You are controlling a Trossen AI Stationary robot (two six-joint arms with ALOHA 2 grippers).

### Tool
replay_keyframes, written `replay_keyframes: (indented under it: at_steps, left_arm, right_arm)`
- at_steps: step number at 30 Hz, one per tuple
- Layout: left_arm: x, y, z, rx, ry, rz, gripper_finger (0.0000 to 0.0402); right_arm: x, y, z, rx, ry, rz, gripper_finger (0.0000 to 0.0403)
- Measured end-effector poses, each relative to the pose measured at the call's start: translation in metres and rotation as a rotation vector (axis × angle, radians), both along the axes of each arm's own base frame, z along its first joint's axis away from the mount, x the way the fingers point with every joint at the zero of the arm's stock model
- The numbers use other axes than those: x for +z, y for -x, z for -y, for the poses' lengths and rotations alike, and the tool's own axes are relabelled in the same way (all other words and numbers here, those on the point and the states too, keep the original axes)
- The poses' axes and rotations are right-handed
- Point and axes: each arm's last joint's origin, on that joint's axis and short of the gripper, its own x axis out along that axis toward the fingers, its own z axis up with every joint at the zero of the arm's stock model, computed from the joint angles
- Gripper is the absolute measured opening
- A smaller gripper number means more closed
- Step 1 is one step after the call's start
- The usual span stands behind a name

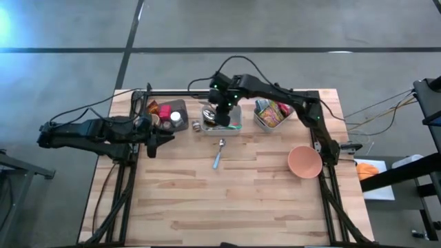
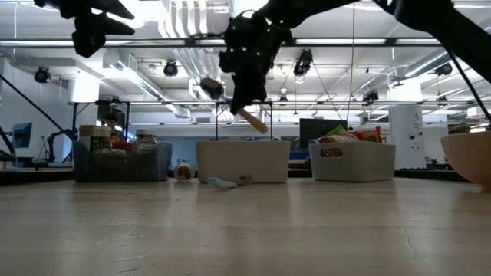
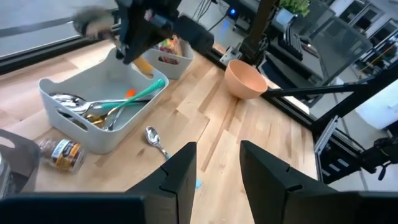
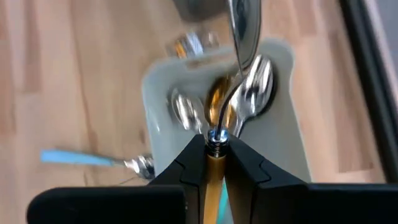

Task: Pick & Place Food Item
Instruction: Put the orange spoon into the right gray bin

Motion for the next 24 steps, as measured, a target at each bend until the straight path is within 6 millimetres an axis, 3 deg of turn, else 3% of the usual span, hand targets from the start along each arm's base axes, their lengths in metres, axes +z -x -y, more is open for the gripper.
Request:
replay_keyframes:
  at_steps: [5,24]
  left_arm:
    - [0.000,0.000,0.000,-0.004,0.001,-0.002,0.0125]
    - [0.000,0.000,0.000,-0.006,0.003,0.003,0.0125]
  right_arm:
    - [-0.025,-0.003,0.001,0.021,-0.021,-0.093,0.0030]
    - [-0.082,0.000,0.001,0.005,-0.067,-0.165,0.0030]
